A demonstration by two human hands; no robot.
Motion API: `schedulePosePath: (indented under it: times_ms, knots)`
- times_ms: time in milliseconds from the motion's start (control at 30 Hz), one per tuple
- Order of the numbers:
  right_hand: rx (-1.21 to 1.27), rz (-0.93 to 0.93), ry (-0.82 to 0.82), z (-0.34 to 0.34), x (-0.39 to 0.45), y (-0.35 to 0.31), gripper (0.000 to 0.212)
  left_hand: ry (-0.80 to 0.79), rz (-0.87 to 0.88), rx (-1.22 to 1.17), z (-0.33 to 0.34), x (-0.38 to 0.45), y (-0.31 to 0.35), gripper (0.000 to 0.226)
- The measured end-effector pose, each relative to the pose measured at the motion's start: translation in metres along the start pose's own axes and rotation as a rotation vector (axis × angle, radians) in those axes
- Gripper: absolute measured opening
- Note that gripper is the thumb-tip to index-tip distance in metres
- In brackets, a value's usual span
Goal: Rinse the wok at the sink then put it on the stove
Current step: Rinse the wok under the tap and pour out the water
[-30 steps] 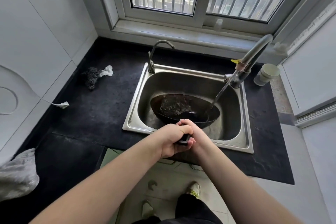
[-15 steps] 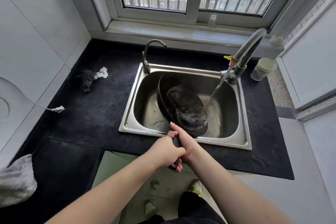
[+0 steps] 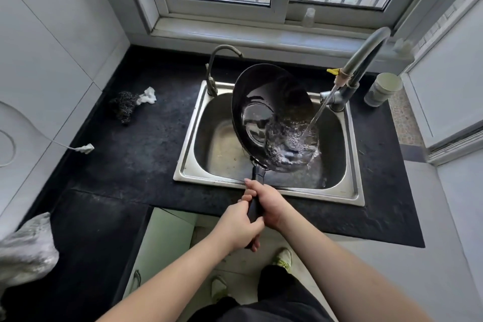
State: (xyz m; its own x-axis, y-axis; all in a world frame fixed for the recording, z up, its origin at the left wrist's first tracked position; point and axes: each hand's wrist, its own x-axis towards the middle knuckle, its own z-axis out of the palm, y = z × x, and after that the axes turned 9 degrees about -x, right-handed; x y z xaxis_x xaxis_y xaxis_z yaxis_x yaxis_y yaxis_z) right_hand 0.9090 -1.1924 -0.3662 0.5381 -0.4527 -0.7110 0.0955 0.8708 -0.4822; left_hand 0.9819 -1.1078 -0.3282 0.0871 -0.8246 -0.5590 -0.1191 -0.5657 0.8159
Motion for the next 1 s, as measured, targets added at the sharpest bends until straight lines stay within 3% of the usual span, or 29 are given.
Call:
schedulePosePath:
  times_ms: [567, 733, 867, 1000]
  knots:
    - [-0.590, -0.288, 0.253, -0.003, 0.014, 0.019, 0.035, 0.061, 0.132, -0.044, 0.004, 0.022, -0.047, 0.010]
    - [-0.714, -0.334, 0.309, -0.009, 0.016, 0.017, 0.034, 0.056, 0.146, 0.006, 0.007, 0.030, -0.052, 0.021]
    - [-0.778, -0.341, 0.340, -0.013, 0.018, 0.008, 0.032, 0.143, 0.204, 0.104, 0.009, 0.041, -0.049, 0.043]
    - [-0.806, -0.361, 0.343, -0.016, 0.020, -0.001, 0.037, 0.163, 0.233, 0.120, 0.014, 0.050, -0.046, 0.036]
